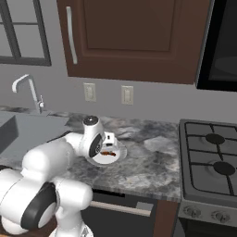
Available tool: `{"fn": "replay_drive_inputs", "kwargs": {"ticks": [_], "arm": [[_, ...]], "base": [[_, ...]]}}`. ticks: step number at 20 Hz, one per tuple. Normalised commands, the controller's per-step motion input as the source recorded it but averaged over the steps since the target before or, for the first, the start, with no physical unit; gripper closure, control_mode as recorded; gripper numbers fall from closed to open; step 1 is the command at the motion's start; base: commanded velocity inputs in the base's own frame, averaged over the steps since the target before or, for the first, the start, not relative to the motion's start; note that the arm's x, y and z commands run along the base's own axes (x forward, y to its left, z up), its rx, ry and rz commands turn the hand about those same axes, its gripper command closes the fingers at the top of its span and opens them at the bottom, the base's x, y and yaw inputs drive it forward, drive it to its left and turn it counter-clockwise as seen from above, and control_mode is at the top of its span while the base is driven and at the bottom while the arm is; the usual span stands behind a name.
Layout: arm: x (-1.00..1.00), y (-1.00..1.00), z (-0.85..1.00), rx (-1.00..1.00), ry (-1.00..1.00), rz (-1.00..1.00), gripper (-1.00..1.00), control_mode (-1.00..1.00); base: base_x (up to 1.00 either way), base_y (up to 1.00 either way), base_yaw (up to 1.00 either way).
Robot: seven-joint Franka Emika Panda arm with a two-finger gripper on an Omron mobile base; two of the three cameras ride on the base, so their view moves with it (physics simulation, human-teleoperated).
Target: Place the chicken drumstick on the counter behind the older chicken drumstick on the same shelf of the fridge to maintain FIFO order. Close the fridge door when finished.
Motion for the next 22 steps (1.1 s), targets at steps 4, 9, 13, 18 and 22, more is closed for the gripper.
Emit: {"fn": "replay_drive_inputs", "kwargs": {"ticks": [4, 9, 13, 18, 22], "arm": [[0.32, 0.0, -0.22, 0.0, 0.0, 0.06, -1.0, -1.0], [0.18, 0.0, -0.02, 0.0, 0.0, 0.06, -1.0, -1.0], [0.04, 0.0, 0.0, 0.0, 0.0, 0.03, -1.0, -1.0], [0.16, 0.0, -0.08, 0.0, 0.01, 0.02, -1.0, -1.0], [0.32, 0.0, -0.15, 0.0, 0.01, 0.04, -1.0, -1.0]], "base": [[0.0, 0.0, 0.0], [0.0, 0.0, 0.0], [0.0, 0.0, 0.0], [0.0, 0.0, 0.0], [0.0, 0.0, 0.0]]}}
